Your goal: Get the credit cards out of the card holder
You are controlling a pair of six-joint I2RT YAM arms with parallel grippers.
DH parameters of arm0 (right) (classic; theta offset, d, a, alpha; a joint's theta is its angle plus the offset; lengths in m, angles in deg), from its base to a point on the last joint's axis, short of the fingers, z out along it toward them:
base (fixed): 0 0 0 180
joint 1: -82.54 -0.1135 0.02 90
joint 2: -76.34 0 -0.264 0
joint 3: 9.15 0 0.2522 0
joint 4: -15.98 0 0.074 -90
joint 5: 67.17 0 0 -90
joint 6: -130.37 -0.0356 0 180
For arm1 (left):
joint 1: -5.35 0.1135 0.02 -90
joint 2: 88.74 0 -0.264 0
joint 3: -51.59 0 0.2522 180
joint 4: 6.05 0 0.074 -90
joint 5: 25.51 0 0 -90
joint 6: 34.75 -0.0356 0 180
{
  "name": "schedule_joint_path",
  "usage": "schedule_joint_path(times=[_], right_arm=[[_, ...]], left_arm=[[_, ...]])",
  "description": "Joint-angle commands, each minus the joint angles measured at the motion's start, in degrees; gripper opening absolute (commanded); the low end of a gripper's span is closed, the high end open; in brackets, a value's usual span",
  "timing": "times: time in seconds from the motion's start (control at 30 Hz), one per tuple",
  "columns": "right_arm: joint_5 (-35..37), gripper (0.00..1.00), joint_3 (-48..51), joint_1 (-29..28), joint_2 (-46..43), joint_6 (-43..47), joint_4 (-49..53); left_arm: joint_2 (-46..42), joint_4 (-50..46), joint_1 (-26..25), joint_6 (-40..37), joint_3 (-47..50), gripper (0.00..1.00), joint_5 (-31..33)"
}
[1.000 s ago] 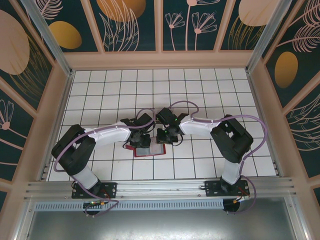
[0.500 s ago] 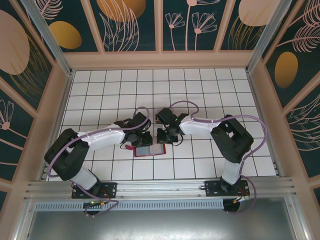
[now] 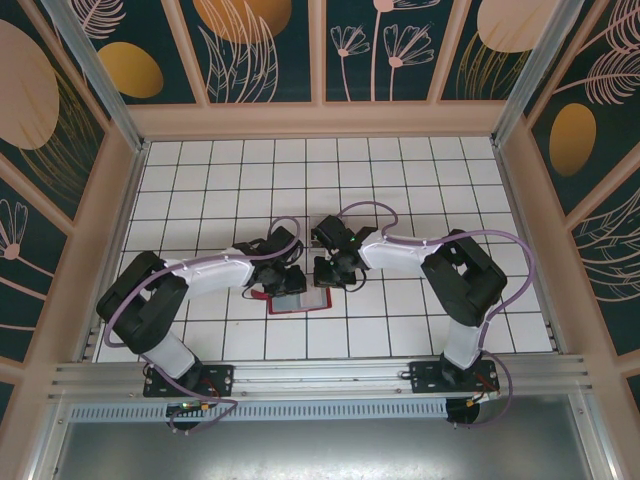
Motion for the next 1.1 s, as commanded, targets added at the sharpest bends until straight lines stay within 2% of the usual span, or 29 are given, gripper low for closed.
schedule_joint_path(times=[0.0,0.17,0.37,0.6,0.77,1.07], right_arm=[[2.3,0.17,2.0,0.4,0.0,0.4,2.6],[3.2,0.19,1.8,0.4,-1.6,0.0,3.6],[3.4,0.22,2.9,0.4,-3.8,-0.9,3.5],[2.1,0.21,3.8,0.4,-1.1,-0.6,1.4],[4.5,0.19,3.5,0.2,0.1,0.0,3.5],[5.2,0.18,3.5,0.2,0.5,0.4,4.3]], left_arm=[[1.1,-0.9,0.2,-0.7,0.6,0.26,0.7],[2.5,-4.2,0.2,-1.6,-0.2,0.27,4.3],[2.7,-4.2,0.2,-1.5,0.2,0.26,4.1],[2.5,-4.8,0.1,-1.6,0.3,0.26,4.4],[1.7,-6.3,0.1,-1.7,-0.1,0.26,5.4],[0.1,-11.8,0.2,-2.7,-1.1,0.26,9.9]])
